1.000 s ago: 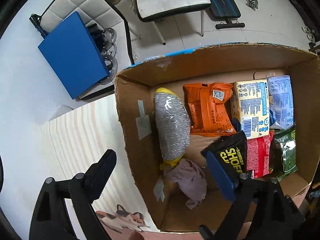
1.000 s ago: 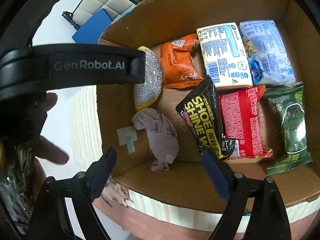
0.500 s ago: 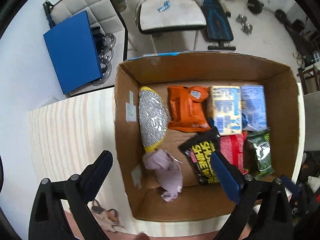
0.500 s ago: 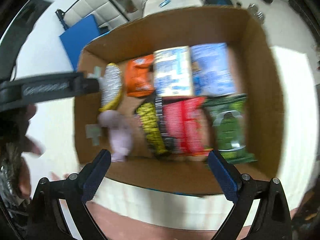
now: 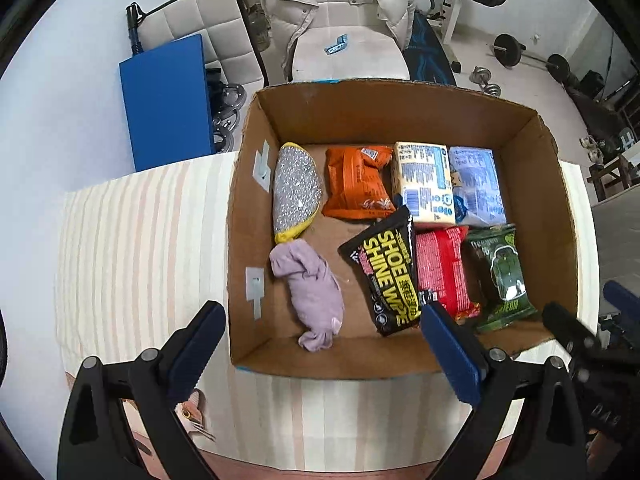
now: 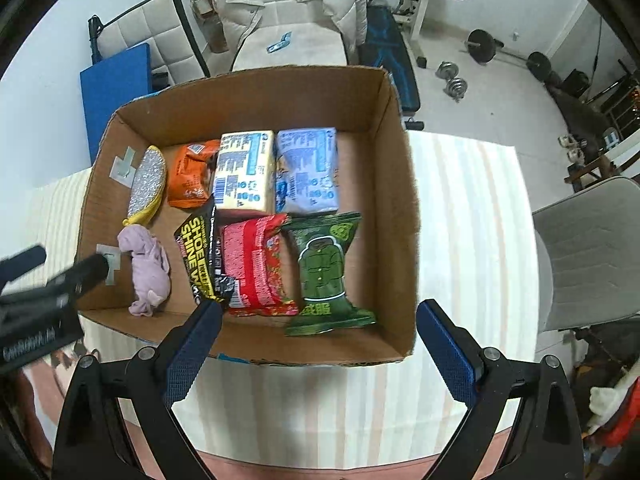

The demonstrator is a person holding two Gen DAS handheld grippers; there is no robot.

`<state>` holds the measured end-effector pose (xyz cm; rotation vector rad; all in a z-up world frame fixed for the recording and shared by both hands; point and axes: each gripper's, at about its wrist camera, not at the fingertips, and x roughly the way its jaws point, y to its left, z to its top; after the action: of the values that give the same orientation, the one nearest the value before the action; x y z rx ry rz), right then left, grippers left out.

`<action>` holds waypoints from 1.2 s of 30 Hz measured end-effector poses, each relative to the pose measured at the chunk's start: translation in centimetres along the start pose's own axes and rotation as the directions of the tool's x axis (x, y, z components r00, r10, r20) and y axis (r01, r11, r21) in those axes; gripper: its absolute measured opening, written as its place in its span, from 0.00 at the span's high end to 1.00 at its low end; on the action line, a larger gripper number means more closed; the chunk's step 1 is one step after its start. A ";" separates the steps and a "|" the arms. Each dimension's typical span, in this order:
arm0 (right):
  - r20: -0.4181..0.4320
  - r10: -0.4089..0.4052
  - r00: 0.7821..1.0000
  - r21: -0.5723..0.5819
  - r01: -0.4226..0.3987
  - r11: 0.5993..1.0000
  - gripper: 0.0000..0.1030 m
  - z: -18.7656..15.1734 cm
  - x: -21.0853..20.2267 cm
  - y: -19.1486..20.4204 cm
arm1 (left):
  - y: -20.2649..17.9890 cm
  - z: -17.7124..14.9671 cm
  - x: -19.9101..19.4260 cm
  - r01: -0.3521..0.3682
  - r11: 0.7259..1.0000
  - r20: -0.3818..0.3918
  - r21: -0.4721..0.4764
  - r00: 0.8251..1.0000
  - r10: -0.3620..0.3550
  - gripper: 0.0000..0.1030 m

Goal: Organize soft objects

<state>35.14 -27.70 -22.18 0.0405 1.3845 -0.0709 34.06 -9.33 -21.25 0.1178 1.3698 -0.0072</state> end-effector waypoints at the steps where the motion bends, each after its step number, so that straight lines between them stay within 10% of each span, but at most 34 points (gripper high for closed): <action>1: 0.003 -0.001 1.000 0.001 0.001 1.000 0.03 0.0 -0.1 0.1 | 0.0 -0.2 -0.1 0.000 1.000 0.002 -0.006 1.000 0.000 0.03; 12: 0.065 -0.004 0.998 -0.007 0.004 1.000 0.03 -1.1 -3.7 0.5 | 0.7 -1.6 -5.3 0.047 0.998 0.081 -0.047 0.996 -0.043 0.03; 36: 0.329 0.054 0.943 -0.028 -0.048 0.998 0.00 -14.6 -26.2 -2.5 | -1.1 -14.5 -26.4 0.090 0.996 0.359 -0.008 0.930 -0.081 0.01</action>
<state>15.81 -28.50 0.90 0.0461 1.0472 -0.0195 14.47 -10.84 1.66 0.0330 1.0072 -0.0814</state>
